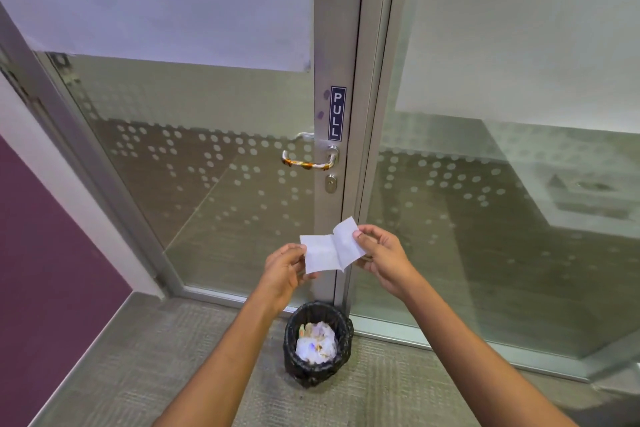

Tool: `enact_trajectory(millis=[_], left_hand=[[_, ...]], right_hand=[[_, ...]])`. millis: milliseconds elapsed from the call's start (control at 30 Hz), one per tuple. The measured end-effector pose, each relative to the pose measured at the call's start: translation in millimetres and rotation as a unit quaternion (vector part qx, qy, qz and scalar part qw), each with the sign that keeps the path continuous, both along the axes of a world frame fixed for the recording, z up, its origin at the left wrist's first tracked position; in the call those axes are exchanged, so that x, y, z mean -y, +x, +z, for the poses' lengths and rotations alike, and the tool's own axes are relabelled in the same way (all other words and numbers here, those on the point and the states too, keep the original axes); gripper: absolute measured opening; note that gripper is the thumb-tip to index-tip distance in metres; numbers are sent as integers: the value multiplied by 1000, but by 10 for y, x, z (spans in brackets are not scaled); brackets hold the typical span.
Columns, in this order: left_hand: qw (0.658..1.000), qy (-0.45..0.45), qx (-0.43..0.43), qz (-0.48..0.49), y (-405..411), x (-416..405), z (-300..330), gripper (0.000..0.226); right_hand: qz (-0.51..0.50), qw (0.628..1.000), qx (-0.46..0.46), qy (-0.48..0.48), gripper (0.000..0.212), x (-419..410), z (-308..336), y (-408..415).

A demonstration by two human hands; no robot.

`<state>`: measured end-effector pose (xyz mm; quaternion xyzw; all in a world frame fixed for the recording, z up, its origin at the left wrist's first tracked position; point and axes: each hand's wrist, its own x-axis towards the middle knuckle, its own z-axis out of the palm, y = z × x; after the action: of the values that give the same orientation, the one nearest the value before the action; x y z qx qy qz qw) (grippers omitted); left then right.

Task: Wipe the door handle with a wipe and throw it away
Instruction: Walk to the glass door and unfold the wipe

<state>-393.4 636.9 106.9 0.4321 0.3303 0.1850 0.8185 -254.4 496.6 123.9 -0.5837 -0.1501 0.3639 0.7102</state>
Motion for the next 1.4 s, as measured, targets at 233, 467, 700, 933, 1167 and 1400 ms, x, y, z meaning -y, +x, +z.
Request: enact_trajectory(millis=[233, 467, 700, 933, 1167, 1400], left_hand=[[997, 17, -44, 64, -7, -160, 6, 18], [989, 59, -112, 71, 129, -266, -55, 17], [952, 279, -59, 109, 385, -293, 116, 26], [944, 310, 11, -113, 814, -283, 567, 7], [974, 225, 1, -30, 1030, -183, 538, 5], [983, 179, 28, -8, 1158, -122, 577, 9]], right_hand=[[-1, 999, -24, 28, 12, -125, 174, 54], [43, 996, -32, 71, 12, -230, 333, 246], [104, 993, 3, 55, 14, -380, 378, 482], [165, 981, 105, 17, 15, -461, 404, 819], [7, 959, 281, 14, 20, -435, 334, 1051], [-13, 875, 484, -6, 12, -354, 355, 1030]])
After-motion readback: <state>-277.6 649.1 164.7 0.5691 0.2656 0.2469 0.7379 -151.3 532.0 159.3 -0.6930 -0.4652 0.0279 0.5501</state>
